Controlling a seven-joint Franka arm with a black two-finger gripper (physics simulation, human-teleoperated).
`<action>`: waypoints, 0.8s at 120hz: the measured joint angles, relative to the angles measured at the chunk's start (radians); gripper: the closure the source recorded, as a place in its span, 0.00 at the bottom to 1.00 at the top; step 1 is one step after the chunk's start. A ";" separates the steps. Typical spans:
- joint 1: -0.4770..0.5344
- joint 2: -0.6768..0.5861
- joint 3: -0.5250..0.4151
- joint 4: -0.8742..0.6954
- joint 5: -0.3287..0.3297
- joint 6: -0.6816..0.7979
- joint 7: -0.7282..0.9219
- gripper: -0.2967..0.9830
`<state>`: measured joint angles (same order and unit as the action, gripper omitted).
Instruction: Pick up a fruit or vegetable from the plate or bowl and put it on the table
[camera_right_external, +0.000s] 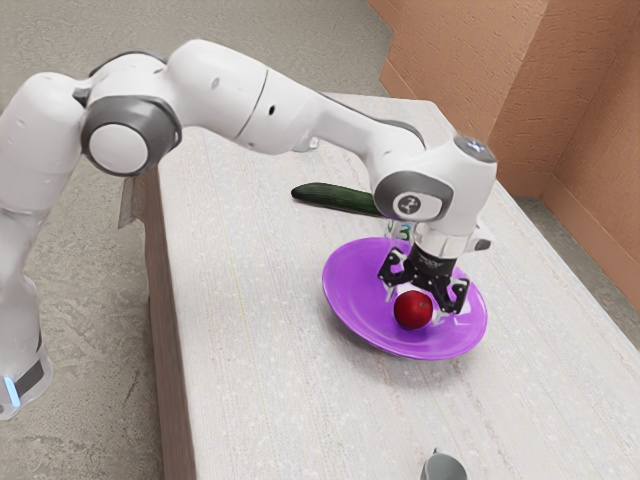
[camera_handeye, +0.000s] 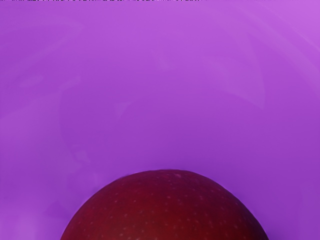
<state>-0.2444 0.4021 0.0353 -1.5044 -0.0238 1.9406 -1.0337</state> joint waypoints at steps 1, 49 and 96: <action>0.001 0.001 0.000 0.000 0.000 0.000 0.000 0.23; 0.005 0.016 0.001 -0.001 -0.030 0.015 -0.009 0.38; -0.153 -0.015 -0.001 0.222 0.036 0.012 -0.047 0.52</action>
<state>-0.3971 0.3872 0.0344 -1.2825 0.0122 1.9522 -1.0811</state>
